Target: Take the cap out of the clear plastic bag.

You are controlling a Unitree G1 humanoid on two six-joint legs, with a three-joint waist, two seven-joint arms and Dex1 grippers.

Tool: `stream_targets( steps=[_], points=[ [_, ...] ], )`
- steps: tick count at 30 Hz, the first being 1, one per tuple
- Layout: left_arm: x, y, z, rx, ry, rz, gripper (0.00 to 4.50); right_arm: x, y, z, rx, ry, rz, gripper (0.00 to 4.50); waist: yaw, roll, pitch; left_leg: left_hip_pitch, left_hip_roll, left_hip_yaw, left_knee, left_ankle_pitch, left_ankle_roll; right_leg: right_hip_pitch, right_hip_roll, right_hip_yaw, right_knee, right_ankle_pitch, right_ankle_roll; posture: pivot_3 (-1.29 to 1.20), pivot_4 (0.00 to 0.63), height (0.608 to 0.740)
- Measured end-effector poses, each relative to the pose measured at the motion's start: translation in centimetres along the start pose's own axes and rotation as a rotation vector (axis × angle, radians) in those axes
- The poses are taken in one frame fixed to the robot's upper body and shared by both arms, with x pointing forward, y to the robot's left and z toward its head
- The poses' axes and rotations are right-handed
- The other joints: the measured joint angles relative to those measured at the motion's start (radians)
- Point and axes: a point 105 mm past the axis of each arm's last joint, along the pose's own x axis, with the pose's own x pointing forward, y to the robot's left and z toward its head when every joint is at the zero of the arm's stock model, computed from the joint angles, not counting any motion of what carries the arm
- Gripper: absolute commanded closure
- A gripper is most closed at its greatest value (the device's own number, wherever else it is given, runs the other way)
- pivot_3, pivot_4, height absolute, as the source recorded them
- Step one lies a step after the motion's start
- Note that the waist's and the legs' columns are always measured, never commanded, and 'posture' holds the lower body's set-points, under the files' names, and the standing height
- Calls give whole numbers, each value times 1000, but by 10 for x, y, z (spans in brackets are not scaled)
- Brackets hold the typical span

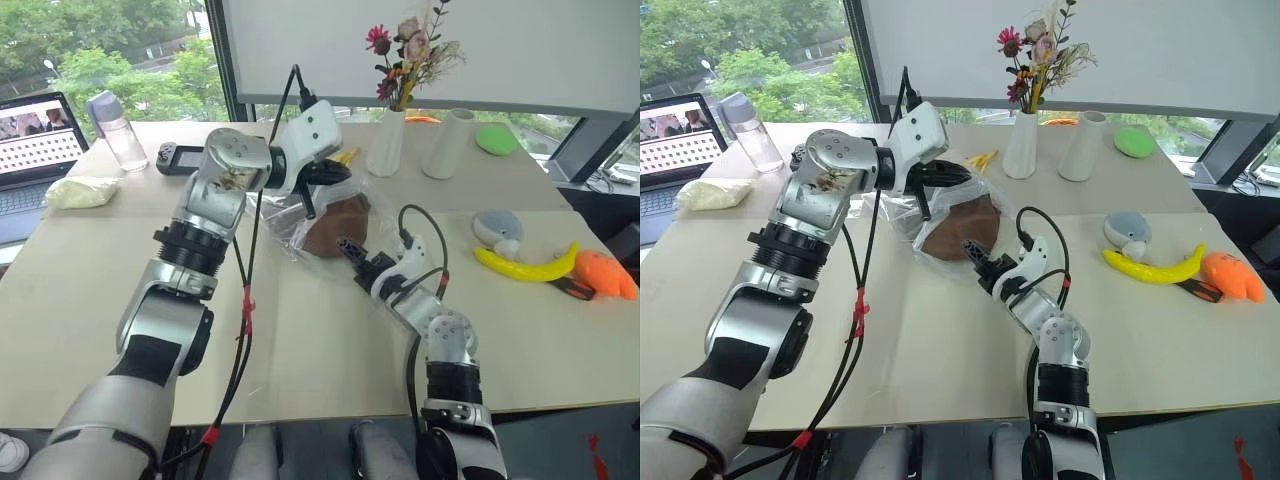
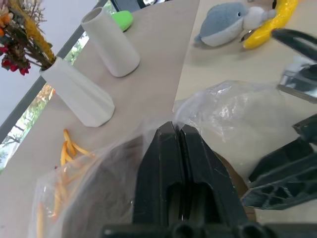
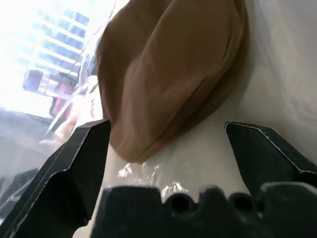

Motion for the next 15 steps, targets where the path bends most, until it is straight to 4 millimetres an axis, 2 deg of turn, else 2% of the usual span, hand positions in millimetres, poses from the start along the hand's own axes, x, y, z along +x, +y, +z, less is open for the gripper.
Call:
stream_targets(
  steps=[8, 11, 15],
  points=[
    [1, -9, -4, -26, 3, -13, 4468, 13, 1, 3, 44, -3, 15, 0, -3, 0, 0, 1, 0, 0, 0, 0, 0, 1, 0, 0, 0, 0, 0, 0, 150, 740],
    [1, -9, -5, -33, 6, -12, 4500, 18, 1, 0, 58, 11, 24, 698, -6, 0, 0, 1, 0, 0, 0, 0, 0, 1, 0, 0, 0, 0, 0, 0, 150, 740],
    [3, -12, -5, -39, 1, -10, 4500, 26, -4, -5, 90, 26, 24, 2091, -19, 0, 0, 2, 0, 0, 0, 0, 0, 1, 0, 0, 0, 0, 0, 0, 150, 740]
  ],
)
